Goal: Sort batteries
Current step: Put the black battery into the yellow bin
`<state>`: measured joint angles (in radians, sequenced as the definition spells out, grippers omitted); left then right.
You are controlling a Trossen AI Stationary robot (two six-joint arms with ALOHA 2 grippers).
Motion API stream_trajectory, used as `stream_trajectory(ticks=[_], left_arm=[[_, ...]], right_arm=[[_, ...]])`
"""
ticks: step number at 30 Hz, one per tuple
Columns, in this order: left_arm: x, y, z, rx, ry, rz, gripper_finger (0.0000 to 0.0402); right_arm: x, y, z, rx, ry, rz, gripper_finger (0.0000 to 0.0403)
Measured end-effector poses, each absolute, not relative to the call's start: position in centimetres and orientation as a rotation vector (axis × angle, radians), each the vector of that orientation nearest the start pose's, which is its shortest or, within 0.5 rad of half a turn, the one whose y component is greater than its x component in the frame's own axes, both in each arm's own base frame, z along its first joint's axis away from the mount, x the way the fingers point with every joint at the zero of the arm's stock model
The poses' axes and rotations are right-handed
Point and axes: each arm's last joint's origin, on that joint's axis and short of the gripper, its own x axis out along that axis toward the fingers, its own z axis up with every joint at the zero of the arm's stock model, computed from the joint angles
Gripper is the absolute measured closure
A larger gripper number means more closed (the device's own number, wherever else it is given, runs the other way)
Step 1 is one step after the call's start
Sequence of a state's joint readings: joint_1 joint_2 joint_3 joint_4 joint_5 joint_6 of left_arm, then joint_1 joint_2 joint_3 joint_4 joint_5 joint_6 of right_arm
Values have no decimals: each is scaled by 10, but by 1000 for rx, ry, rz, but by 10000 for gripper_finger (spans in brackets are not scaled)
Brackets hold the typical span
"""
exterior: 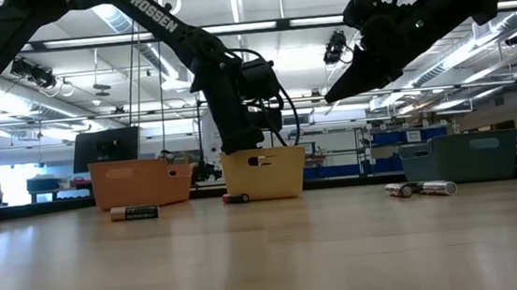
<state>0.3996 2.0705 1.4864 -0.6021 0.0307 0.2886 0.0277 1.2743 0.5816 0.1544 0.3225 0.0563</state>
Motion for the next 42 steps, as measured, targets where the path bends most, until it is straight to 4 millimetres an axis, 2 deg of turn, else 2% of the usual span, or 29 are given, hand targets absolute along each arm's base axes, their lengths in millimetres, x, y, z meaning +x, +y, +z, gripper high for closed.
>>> stream_trajectory(ticks=[8, 22, 33, 42], left_arm=[[387, 163, 160, -3, 1197, 153, 350], [389, 163, 150, -4, 1217, 139, 350], [395, 166, 161, 7, 1222, 180, 319], [395, 167, 169, 19, 1259, 203, 315]], right_arm=[[252, -2, 198, -38, 515, -303, 379], [252, -2, 198, -43, 516, -302, 389], [252, -2, 198, -45, 516, -302, 388], [252, -2, 198, -46, 516, -302, 387]])
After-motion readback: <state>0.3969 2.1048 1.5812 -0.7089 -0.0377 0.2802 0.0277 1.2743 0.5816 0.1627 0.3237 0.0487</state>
